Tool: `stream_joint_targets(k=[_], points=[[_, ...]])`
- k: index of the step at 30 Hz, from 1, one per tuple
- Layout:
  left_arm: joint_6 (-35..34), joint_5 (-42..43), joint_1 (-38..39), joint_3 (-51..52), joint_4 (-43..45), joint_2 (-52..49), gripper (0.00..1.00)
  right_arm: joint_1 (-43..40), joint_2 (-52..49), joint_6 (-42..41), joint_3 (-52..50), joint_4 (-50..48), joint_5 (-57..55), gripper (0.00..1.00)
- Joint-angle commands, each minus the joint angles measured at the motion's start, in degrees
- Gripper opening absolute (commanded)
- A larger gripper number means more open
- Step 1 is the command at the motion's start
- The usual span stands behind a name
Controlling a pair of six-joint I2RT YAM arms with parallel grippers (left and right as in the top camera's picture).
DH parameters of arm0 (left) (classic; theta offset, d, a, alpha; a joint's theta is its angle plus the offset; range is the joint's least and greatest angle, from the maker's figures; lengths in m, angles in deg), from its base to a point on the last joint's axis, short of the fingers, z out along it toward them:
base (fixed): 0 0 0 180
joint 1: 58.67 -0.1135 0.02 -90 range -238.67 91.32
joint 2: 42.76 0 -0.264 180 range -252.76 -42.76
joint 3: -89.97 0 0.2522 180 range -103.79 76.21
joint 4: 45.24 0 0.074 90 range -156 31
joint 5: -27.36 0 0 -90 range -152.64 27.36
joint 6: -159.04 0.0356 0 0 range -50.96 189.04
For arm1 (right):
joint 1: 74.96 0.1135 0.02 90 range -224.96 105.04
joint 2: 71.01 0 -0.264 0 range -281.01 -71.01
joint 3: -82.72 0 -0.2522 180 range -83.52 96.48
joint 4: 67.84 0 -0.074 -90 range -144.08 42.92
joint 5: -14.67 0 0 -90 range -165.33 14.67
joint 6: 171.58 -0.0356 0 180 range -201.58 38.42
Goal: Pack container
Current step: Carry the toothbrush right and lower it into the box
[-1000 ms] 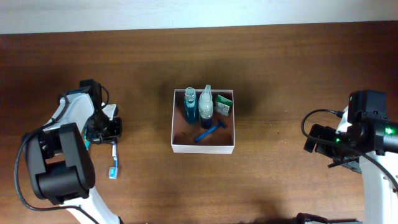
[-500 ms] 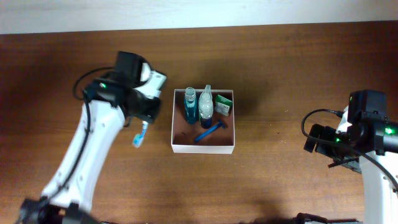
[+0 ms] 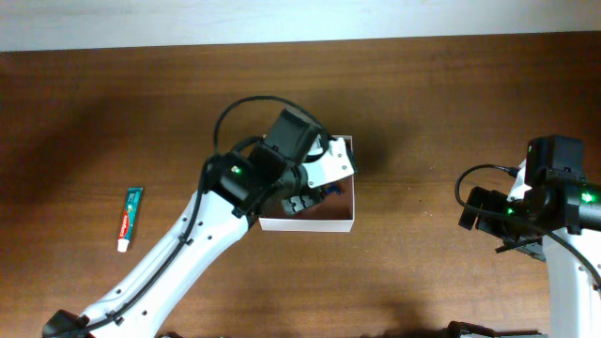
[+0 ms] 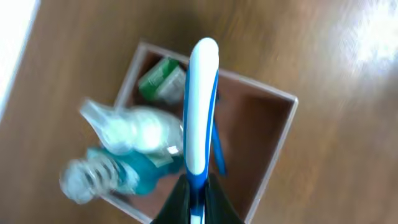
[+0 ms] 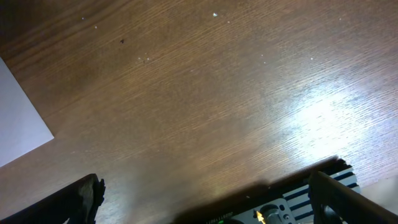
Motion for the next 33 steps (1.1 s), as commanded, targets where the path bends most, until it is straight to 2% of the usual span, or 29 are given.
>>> stream_joint_targets(k=[1,16,20,21,22,24,25,27,28,33], points=[[3.74,0.63,0.66,-0.26,2.99,-0.42,0.00,-0.44,-0.04,0.46,-0.13,-0.04,0.15,0.99],[3.63,0.63,0.66,-0.26,0.15,-15.67,0.02,-0.44,-0.04,0.46,-0.13,-0.04,0.35,0.99],[3.63,0.63,0.66,-0.26,-0.37,-16.72,0.30,-0.44,-0.04,0.46,-0.13,-0.04,0.35,0.99],[3.63,0.63,0.68,-0.28,-0.35,-16.65,0.53,-0.44,-0.04,0.46,-0.15,-0.04,0.35,0.98],[3.63,0.63,0.68,-0.35,-0.33,-16.55,0.62,-0.44,-0.04,0.46,-0.15,-0.04,0.35,0.99],[0.85,0.42,0.66,-1.20,-0.70,-15.76,0.75,-0.44,-0.04,0.46,-0.13,-0.07,0.35,0.98],[-0.48,0.42,0.66,-1.70,-1.09,-15.34,0.77,-0.44,-0.04,0.46,-0.13,-0.04,0.35,0.99],[-3.15,0.17,0.66,-3.58,-3.21,-13.40,0.87,-0.44,-0.04,0.46,-0.13,-0.07,0.33,0.98],[-4.52,-0.04,0.59,-5.14,-4.87,-11.54,0.99,-0.44,-0.04,0.46,-0.13,-0.07,0.35,0.98],[-12.44,-5.88,-2.32,-7.10,-6.47,-2.75,0.99,-0.44,-0.04,0.46,-0.13,-0.17,0.33,0.99]])
